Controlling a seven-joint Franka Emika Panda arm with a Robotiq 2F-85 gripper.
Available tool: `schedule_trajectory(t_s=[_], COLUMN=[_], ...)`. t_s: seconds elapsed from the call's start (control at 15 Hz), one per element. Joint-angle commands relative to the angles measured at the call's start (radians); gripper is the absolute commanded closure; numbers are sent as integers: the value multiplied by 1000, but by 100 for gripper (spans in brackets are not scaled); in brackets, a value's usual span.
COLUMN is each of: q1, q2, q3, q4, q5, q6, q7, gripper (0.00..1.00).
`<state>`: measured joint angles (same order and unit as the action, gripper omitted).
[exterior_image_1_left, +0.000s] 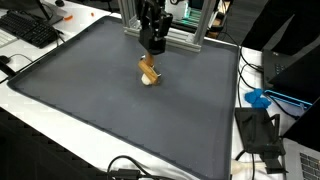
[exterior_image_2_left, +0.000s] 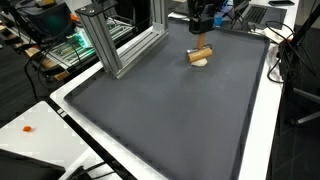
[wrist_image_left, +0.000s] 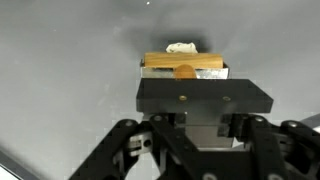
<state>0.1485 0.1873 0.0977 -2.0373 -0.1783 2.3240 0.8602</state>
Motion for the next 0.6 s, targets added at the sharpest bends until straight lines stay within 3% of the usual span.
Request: schedule_trajectory(t_s=[0.0, 0.53], q1=[23, 38], q2=[10, 27], q3=[-34, -49], q4=[-33, -33], q5=[-65, -123], q6=[69, 83], q7=[87, 222], gripper=[66, 66])
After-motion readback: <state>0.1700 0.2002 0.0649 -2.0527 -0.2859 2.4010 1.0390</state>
